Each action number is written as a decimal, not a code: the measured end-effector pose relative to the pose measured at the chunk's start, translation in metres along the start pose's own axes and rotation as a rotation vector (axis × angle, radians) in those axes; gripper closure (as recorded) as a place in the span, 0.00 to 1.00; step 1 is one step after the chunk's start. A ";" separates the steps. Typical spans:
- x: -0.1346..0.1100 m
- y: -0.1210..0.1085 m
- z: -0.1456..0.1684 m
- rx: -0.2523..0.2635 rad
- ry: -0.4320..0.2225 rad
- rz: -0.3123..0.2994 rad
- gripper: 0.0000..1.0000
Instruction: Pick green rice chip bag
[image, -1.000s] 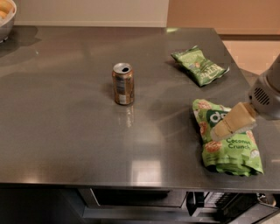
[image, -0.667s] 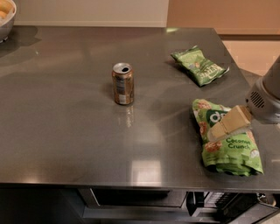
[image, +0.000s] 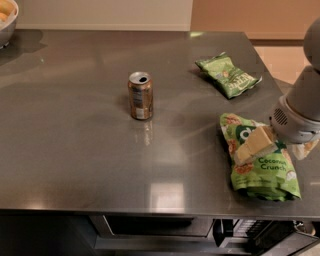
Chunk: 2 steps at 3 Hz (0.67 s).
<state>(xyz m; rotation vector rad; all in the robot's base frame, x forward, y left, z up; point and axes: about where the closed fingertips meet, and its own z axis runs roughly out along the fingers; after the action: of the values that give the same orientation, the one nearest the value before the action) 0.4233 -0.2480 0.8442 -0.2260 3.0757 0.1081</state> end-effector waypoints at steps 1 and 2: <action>-0.002 0.003 0.001 -0.007 0.016 -0.003 0.43; -0.008 0.007 -0.008 -0.011 0.017 -0.028 0.66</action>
Offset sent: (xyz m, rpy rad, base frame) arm 0.0108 0.0119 0.0239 0.0078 0.0238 0.0616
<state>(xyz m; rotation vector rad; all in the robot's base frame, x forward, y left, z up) 0.4297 -0.2402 0.8530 -0.2718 3.0886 0.1225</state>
